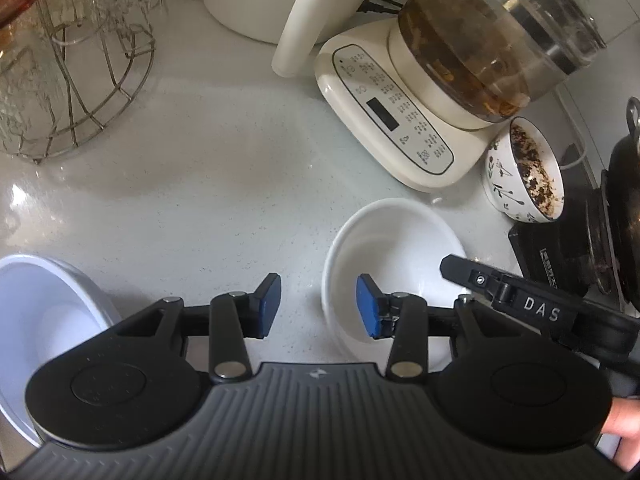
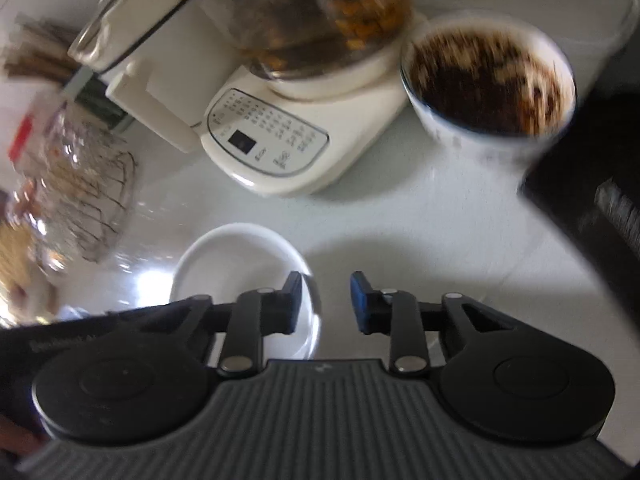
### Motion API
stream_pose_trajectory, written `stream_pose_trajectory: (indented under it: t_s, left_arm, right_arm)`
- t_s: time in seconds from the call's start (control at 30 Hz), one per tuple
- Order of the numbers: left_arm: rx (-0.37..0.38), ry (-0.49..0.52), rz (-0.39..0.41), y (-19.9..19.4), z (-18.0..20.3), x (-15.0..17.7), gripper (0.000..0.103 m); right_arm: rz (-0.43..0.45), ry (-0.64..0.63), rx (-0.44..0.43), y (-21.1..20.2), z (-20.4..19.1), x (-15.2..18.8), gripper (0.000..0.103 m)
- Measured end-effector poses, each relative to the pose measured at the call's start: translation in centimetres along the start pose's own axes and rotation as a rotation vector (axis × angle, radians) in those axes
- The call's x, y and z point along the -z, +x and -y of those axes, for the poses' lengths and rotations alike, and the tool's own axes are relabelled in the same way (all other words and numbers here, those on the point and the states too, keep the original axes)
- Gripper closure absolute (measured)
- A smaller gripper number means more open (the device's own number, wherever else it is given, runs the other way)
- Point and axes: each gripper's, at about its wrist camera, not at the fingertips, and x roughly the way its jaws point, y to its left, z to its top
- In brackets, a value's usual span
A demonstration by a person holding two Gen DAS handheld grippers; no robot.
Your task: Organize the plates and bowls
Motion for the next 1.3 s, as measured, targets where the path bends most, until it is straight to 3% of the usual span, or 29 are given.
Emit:
stream_pose_trajectory:
  t_s: [0.33,0.67,1.3]
  left_arm:
    - [0.008,-0.013,-0.024,1.1,0.1,-0.1,0.087]
    - [0.019,-0.009,0.002,-0.4,0.3,0.1,0.088]
    - [0.057,-0.1,0.133,-8.2,-2.2,1.8,0.087]
  right_arm:
    - [-0.061,0.007,-0.062,1.3,0.6,-0.3,0.088]
    - [-0.045,0.022,-0.105,0.1,0.1,-0.3,0.089]
    - [0.004,-0.066,-0.181,-4.0,-4.3,-0.5,0.089]
